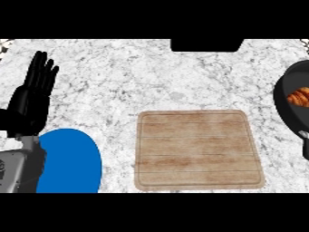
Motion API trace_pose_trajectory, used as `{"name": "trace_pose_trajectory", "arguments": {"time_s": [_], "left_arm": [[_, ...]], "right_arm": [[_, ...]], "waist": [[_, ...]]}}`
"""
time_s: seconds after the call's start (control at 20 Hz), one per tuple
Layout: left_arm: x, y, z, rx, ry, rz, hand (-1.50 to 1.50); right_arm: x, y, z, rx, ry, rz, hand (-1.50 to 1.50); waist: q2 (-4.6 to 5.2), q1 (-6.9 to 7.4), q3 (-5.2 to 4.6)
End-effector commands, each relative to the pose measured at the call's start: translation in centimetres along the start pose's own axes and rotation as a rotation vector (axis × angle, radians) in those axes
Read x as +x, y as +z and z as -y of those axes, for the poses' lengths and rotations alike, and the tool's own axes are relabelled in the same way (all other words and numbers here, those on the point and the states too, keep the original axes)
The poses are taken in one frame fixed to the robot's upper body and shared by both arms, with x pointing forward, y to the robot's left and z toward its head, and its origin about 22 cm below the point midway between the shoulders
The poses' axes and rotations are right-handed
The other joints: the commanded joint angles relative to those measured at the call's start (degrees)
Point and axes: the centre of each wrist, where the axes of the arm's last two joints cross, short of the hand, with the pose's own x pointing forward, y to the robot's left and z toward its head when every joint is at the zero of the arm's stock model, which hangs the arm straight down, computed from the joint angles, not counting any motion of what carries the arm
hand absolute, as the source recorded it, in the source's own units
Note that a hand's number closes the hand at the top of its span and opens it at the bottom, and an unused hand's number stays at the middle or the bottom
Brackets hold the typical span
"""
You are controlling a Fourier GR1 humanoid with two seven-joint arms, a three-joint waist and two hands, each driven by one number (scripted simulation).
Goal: Pick the croissant from the cutting board and place it in the pot
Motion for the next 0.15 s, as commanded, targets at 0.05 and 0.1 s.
{"name": "trace_pose_trajectory", "arguments": {"time_s": [0.05, 0.1], "left_arm": [[-0.4, -1.0, 0.4, 0.009, 0.004, -0.008, 0.00], [0.9, -0.5, 1.2, -0.006, 0.016, -0.007, 0.00]], "right_arm": [[0.1, 1.1, 2.4, -0.007, -0.015, -0.003, -1.50], [0.1, 2.1, 4.0, -0.012, -0.003, 0.009, -1.50]], "waist": [[0.11, -0.36, 0.04], [-0.08, -0.45, 0.15]]}}
